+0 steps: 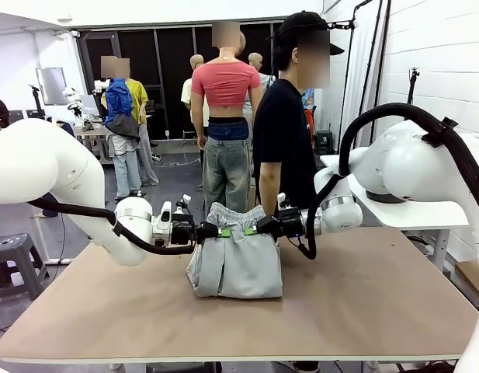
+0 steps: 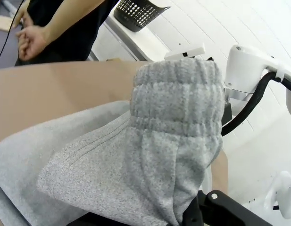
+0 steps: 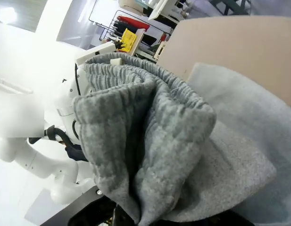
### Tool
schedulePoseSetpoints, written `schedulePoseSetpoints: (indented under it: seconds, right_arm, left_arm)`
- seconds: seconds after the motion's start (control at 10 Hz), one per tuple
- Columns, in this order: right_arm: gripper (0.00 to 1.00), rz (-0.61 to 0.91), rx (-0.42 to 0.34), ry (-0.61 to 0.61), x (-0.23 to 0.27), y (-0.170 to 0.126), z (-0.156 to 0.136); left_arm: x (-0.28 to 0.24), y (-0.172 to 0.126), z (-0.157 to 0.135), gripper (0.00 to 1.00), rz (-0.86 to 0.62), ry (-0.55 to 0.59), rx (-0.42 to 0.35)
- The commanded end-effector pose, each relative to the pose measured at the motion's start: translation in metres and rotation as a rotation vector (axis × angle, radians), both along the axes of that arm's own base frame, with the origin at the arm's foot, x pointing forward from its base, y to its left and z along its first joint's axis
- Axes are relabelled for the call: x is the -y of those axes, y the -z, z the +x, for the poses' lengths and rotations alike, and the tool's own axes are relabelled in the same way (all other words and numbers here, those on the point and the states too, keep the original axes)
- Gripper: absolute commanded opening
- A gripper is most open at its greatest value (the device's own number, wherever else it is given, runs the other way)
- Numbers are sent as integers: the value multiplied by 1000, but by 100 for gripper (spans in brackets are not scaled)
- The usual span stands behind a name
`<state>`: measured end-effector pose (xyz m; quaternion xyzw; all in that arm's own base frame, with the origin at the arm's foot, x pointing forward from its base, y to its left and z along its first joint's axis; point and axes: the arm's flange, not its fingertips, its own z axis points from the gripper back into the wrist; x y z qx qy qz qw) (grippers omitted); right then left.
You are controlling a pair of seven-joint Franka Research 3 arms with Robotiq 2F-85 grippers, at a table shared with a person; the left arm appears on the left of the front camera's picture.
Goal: Fold the training pants.
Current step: Fold the Training pants in half.
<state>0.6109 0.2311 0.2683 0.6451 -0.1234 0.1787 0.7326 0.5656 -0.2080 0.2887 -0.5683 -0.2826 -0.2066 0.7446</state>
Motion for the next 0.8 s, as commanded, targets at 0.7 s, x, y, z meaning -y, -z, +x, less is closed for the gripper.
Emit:
schedulePoseSetpoints:
  seconds: [0.7]
  right_arm:
    - [0,-64,-156,80,22,31,31]
  left_arm:
    - [-26,37,23,0,99,-38,-226]
